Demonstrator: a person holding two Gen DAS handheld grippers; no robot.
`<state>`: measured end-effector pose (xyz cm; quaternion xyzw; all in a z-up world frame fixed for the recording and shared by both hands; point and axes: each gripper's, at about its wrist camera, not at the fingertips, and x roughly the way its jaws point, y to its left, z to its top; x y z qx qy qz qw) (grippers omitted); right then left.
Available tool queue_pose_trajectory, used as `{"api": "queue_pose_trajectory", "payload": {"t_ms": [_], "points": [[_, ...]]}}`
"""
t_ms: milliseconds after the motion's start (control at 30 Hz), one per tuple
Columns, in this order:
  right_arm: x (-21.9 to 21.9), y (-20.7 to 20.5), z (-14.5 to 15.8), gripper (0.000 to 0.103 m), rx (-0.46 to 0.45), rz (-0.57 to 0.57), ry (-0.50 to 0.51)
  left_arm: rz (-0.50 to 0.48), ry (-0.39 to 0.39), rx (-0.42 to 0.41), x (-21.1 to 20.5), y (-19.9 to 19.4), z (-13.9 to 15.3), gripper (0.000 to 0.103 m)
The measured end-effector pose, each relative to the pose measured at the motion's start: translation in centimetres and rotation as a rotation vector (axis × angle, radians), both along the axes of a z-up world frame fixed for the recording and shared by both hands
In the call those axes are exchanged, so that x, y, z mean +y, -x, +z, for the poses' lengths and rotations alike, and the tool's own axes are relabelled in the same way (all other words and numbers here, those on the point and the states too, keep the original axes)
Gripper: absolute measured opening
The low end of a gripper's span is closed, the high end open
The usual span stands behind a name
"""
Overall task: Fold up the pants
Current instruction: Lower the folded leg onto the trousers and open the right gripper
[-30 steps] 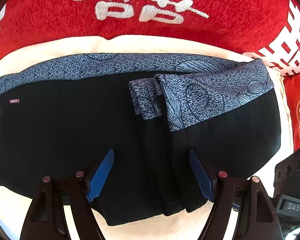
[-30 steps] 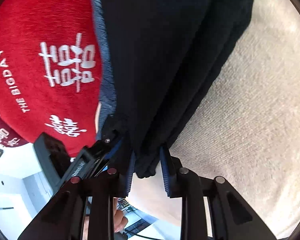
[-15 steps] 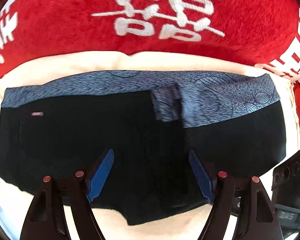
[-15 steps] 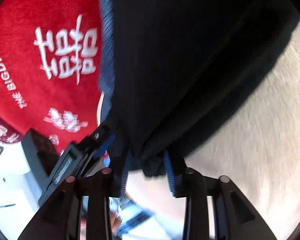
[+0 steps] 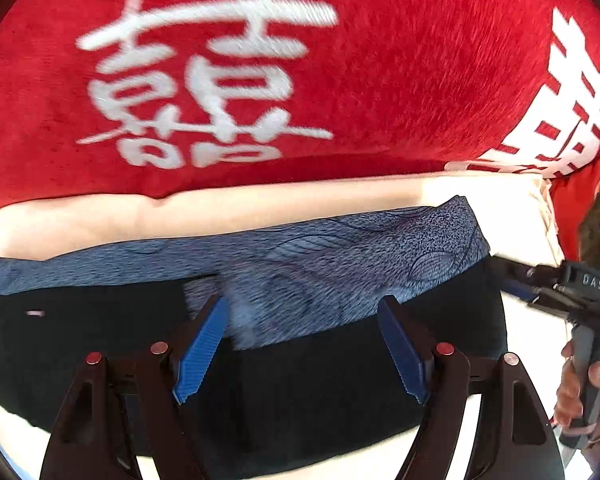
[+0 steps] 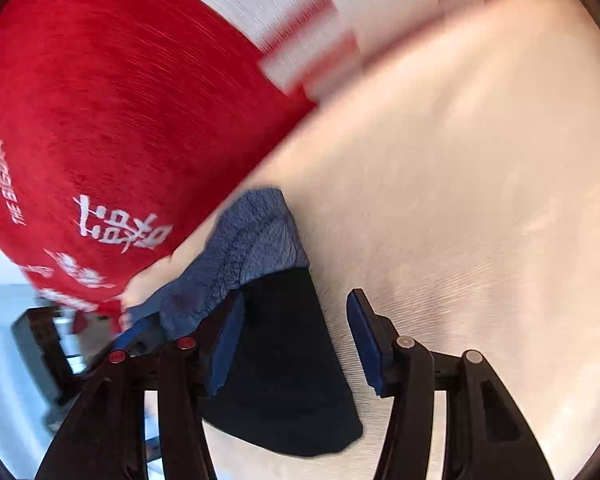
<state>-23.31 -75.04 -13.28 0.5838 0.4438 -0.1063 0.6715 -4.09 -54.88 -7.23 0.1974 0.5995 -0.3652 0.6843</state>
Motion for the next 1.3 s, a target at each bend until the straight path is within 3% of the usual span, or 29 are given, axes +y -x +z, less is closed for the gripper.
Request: {"api": "queue_pose_trajectory", "payload": {"t_ms": [33,133,167,233,267,367,467,533,600,667,733,800,967,1033,1100,1300], "points": [[0.6,0.2,-0.4,0.034,-0.027,0.010,-0.047,-0.001,-0.019,0.000,-0.2,0.1,-0.7,0.078],[1.7,1.3,0.3,0.029,-0.045,0.011,-0.022,-0.001,-0.086,-0.012,0.5,0.3,-2.7,0.078],[1.6,1.8,0.0,0.029,-0.010,0.004,0.004,0.000,-0.113,-0.005,1.2,0.2,-3.8,0.078],[1.6,1.4,-1.0,0.034,0.085,0.029,0.072,0.005,-0.120,-0.014,2.1,0.1,-4.7,0.093],[1.7,1.6,-0.9,0.035,0.082,0.028,0.080,0.021,-0.120,0.004,2.5,-0.2,-5.1,0.096],[2.8,0.7,1.7,0.040,0.138,0.068,0.212,0.063,-0.111,0.047,3.1,-1.0,-5.2,0.096],[4.4,0.1,6.0,0.040,0.100,0.105,0.374,0.025,-0.124,-0.023,3.2,-0.5,-4.5,0.096],[5.4,-1.3,7.3,0.040,0.078,0.135,0.403,0.018,-0.127,-0.041,2.8,0.0,-4.4,0.096],[6.5,-3.3,6.6,0.040,0.123,0.214,0.428,0.037,-0.127,-0.029,2.7,0.2,-4.4,0.096],[8.0,-5.9,4.0,0.040,0.200,0.306,0.431,0.061,-0.133,-0.023,3.4,0.0,-4.3,0.096],[9.0,-6.8,2.5,0.041,0.258,0.356,0.468,0.074,-0.152,-0.027,4.3,-0.2,-3.8,0.096],[10.4,-8.2,3.6,0.047,0.276,0.383,0.522,0.080,-0.149,-0.028,5.5,-0.3,-2.6,0.096],[13.1,-7.9,6.2,0.050,0.284,0.420,0.514,0.059,-0.152,-0.044,8.0,0.9,0.5,0.096],[14.1,-7.5,7.3,0.066,0.297,0.422,0.513,0.060,-0.170,-0.037,8.5,1.4,1.5,0.096],[14.6,-6.4,8.1,0.074,0.313,0.411,0.489,0.066,-0.153,-0.013,9.2,1.8,2.9,0.096],[16.1,-3.2,10.6,0.080,0.361,0.410,0.497,0.059,-0.152,0.021,11.5,3.2,5.0,0.096]]}}
